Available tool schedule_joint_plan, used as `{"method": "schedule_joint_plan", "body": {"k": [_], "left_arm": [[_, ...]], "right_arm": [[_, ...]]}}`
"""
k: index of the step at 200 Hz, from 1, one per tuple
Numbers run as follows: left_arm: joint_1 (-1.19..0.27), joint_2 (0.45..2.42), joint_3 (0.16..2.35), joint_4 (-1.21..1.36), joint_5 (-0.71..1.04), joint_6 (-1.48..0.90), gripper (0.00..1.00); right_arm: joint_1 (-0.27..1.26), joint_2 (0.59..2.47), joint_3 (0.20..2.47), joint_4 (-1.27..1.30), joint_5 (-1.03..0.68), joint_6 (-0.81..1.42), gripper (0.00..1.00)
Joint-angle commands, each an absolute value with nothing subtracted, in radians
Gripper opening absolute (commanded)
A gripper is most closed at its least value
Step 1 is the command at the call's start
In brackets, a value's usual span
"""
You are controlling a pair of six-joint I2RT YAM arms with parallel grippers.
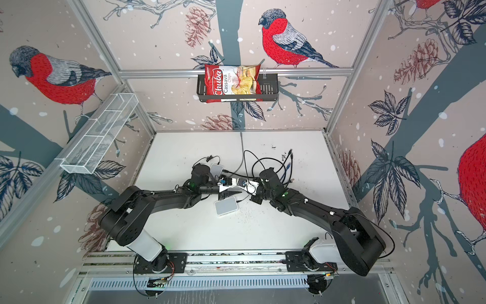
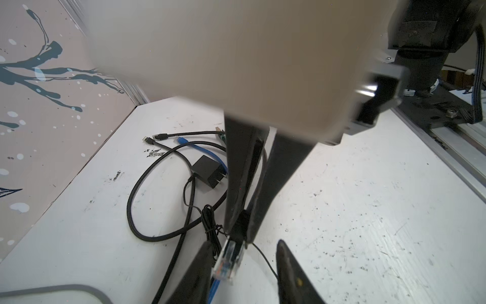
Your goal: Insert the plug into the switch port
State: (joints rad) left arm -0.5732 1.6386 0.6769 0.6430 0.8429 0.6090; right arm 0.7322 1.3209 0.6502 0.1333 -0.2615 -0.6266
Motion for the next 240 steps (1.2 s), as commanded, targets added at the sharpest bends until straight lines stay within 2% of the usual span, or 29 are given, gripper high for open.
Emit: {"method": "schedule_joint_plan", "body": {"k": [1, 27, 50, 73, 104, 179, 240], "left_arm": [[-0.574, 1.647, 0.690, 0.651, 0.853, 0.611, 0.38], [-0.574, 1.651, 0.695, 0.636, 0.840, 0.623, 0.38], [-0.573, 1.652, 0.696, 0.627, 0.816, 0.632, 0.41], [-0.569, 1.653, 0.692, 0.626, 0.782, 0.635, 0.49], [-0.556, 1.655, 0.690, 0.627, 0.784, 0.634, 0.50], [-0.529, 1.677, 0.656, 0.779, 0.919, 0.527, 0.46], [-0.529, 1.655, 0.649, 0.787, 0.958, 0.511, 0.45]], "right_arm": [[0.738, 1.318, 0.652, 0.164, -0.270, -0.634, 0.03], [0.739, 1.316, 0.652, 0.163, -0.269, -0.635, 0.03], [0.741, 1.311, 0.652, 0.163, -0.269, -0.638, 0.03], [0.742, 1.308, 0.652, 0.163, -0.270, -0.638, 0.03], [0.748, 1.301, 0.647, 0.164, -0.270, -0.640, 0.03], [0.751, 1.280, 0.636, 0.181, -0.278, -0.639, 0.03], [0.752, 1.286, 0.637, 0.186, -0.276, -0.638, 0.03]]}}
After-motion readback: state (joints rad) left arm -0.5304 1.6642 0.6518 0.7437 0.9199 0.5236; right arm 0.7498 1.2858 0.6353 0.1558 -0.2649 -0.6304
